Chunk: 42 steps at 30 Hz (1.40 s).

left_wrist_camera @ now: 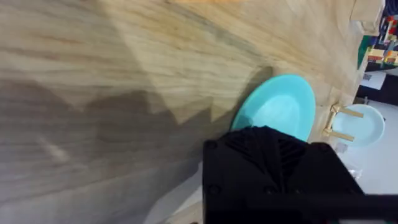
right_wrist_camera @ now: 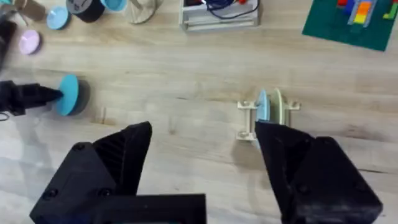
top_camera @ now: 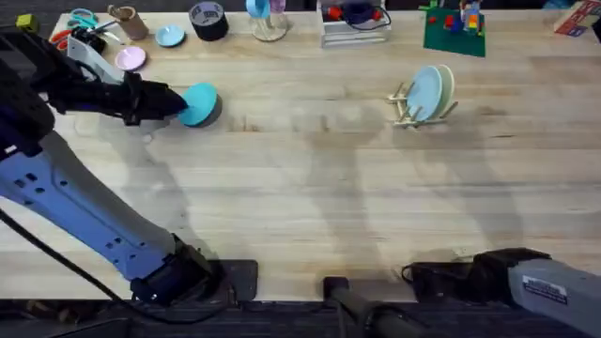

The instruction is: Pick up the plates from the table one by one and place each into a slot on the dish rack.

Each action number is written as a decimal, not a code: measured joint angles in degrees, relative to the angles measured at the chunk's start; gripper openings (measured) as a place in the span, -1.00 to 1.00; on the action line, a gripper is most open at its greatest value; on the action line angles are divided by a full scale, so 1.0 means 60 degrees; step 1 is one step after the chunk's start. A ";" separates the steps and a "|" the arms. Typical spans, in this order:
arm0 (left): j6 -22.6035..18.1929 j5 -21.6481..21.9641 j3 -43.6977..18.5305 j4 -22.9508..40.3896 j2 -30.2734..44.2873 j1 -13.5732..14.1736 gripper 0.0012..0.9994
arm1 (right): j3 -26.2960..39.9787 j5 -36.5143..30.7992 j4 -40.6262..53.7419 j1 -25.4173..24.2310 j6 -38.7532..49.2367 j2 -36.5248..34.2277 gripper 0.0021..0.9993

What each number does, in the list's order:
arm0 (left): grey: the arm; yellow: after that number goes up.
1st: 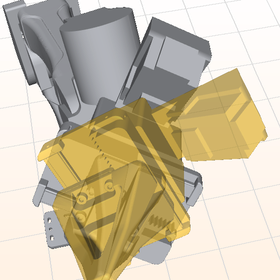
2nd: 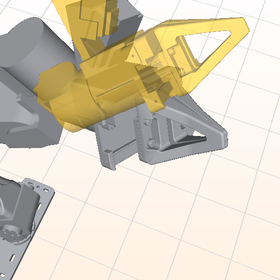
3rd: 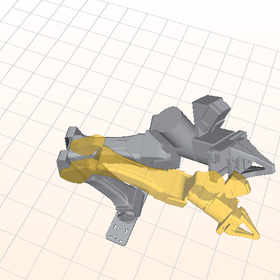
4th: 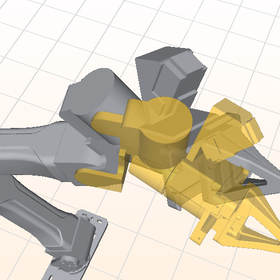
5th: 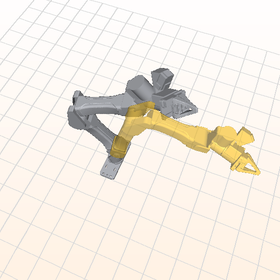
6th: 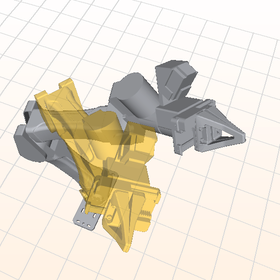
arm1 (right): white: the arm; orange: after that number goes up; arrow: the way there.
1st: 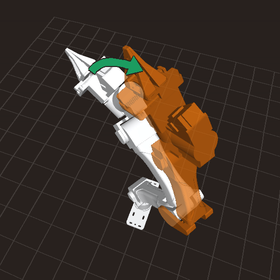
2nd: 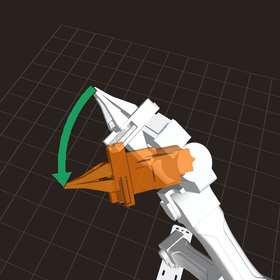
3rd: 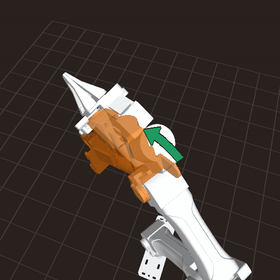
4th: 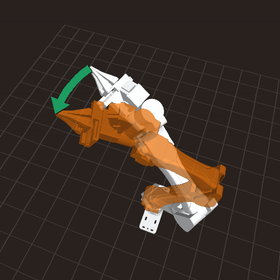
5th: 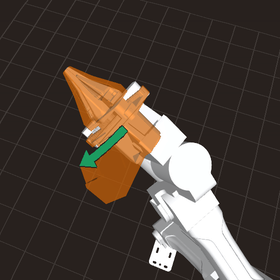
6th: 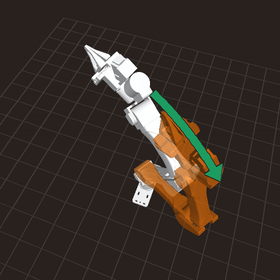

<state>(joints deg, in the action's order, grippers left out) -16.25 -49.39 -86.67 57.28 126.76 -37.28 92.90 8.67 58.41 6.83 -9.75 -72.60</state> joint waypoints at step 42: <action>-0.0586 0.2171 0.0310 0.2682 -0.2812 0.0812 -0.92 | 0.0000 0.0210 0.0067 0.0000 -0.0063 0.0000 0.99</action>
<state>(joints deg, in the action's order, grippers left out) -19.77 -36.36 -84.82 73.37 109.89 -32.40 92.90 9.93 58.81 6.83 -10.13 -72.60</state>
